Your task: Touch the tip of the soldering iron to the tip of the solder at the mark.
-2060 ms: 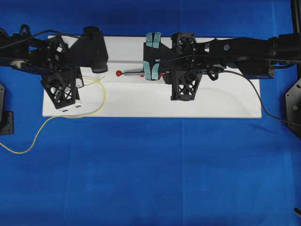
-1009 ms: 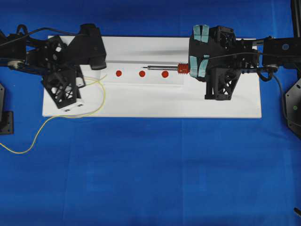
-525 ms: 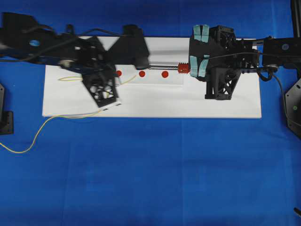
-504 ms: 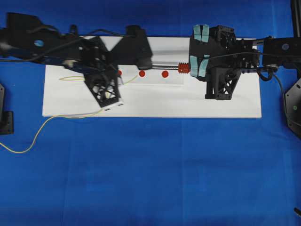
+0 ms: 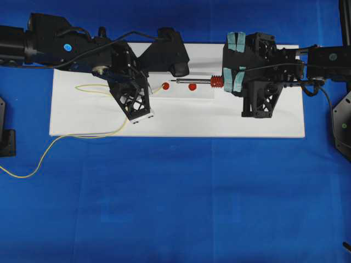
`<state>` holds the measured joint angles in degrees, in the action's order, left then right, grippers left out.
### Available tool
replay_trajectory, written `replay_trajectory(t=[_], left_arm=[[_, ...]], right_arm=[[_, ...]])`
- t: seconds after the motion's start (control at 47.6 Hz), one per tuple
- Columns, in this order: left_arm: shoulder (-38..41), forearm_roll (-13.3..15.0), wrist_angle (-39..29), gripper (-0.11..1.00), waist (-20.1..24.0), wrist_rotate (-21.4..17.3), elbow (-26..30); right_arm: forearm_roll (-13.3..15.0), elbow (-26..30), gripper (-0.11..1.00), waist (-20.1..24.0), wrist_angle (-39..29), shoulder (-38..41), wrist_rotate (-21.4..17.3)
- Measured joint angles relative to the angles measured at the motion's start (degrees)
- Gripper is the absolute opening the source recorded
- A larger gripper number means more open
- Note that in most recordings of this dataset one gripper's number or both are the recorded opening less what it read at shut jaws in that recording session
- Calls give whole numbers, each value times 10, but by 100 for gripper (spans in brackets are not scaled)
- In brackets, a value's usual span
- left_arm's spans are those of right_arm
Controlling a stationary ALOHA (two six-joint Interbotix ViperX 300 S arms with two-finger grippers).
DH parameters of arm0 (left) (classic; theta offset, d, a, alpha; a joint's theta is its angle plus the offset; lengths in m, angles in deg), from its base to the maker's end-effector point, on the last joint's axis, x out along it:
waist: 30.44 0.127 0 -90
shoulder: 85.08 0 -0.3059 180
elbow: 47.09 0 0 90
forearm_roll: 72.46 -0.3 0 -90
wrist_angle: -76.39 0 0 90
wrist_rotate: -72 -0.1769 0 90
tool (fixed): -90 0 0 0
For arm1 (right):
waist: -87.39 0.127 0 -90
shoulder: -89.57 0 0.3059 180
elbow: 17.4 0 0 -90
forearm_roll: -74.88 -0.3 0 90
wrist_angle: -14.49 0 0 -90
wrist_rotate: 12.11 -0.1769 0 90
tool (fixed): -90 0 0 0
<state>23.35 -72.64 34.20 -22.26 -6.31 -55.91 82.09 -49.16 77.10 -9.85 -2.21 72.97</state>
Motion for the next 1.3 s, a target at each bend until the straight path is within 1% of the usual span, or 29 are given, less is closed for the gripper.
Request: replay_trajectory(t=[0.42,0.904,1.303], left_arm=[[6,0,2,1,-1,-1,0],[5,-1,0,1,-2,-2,0],[6,0,-1,1,-5,-2,0]], right_arm=[[0,-1,6,1,3,2,0],[0,11,6,0,11,69,0],[0,25,6,-3,12,90,0]])
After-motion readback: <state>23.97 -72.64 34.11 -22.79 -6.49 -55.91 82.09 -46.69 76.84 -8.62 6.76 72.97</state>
